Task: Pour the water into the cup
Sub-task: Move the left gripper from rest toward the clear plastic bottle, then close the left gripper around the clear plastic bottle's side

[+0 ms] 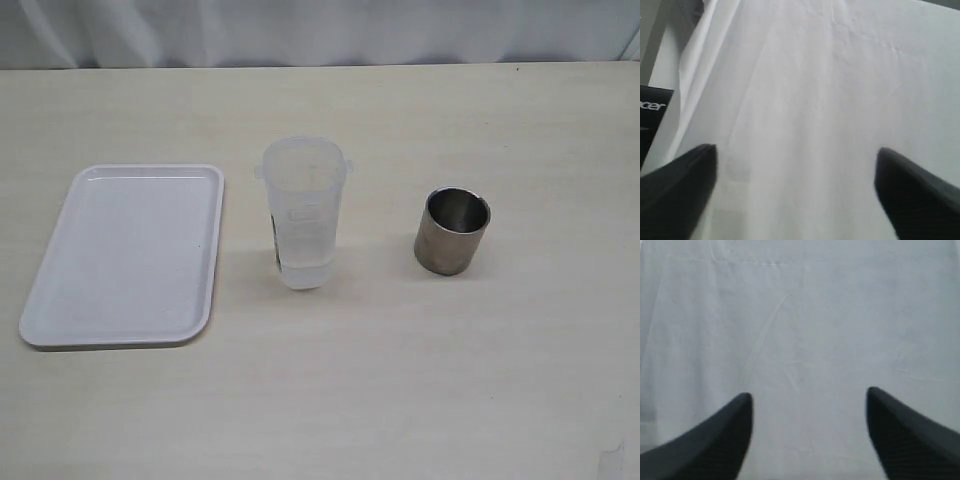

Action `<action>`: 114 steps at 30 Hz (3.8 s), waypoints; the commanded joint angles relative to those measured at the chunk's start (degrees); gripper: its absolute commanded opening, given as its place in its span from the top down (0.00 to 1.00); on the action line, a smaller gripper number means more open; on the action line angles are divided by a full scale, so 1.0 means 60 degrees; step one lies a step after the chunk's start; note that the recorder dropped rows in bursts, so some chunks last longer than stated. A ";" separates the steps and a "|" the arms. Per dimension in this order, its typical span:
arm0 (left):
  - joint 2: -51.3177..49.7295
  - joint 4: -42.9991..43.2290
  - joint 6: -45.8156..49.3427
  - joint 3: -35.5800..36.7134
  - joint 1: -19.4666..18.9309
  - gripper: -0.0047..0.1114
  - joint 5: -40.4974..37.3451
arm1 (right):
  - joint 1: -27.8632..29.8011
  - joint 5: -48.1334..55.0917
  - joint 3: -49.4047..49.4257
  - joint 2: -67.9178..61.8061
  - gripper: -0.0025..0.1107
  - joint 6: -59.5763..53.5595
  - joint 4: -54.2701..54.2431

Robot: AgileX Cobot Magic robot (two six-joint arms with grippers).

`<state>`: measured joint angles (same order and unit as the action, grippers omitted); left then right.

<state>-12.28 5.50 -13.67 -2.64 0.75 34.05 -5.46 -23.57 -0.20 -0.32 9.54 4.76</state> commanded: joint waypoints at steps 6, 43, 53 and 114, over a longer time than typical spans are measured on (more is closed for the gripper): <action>-0.4948 0.3997 -0.1557 -0.0443 0.0020 0.06 0.3569 | 0.0001 -0.0406 0.0034 -0.0504 0.15 0.0046 0.0095; -1.7900 0.9516 0.0206 -0.6361 0.1974 0.06 0.5377 | 0.0001 -0.0738 0.0034 -0.1562 0.15 0.0046 0.0095; -1.8616 0.9615 0.0206 -0.7251 0.2347 0.06 0.5289 | 0.0001 -0.0738 0.0034 -0.1562 0.15 0.0046 0.0095; -1.9201 0.8232 -0.0107 -0.8263 0.3657 0.06 0.5131 | 0.0001 -0.0552 0.0034 -0.1562 0.15 0.0046 0.0095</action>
<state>-127.40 56.44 -14.59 -51.79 22.29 64.35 -5.46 -27.34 -0.20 -9.37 9.65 4.76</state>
